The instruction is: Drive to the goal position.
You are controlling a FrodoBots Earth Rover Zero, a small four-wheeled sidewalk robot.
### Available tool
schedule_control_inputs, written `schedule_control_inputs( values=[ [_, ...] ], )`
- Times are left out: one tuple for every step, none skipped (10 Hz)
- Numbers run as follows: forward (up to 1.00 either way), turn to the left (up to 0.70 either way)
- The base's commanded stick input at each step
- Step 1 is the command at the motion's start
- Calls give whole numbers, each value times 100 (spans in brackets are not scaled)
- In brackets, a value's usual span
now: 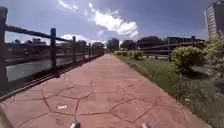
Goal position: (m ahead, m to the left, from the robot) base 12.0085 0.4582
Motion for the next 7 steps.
schedule_control_inputs(
  values=[
    [85, 0],
    [85, 0],
    [85, 0],
    [85, 0],
    [85, 0],
    [85, 0],
    [85, 0]
  ],
)
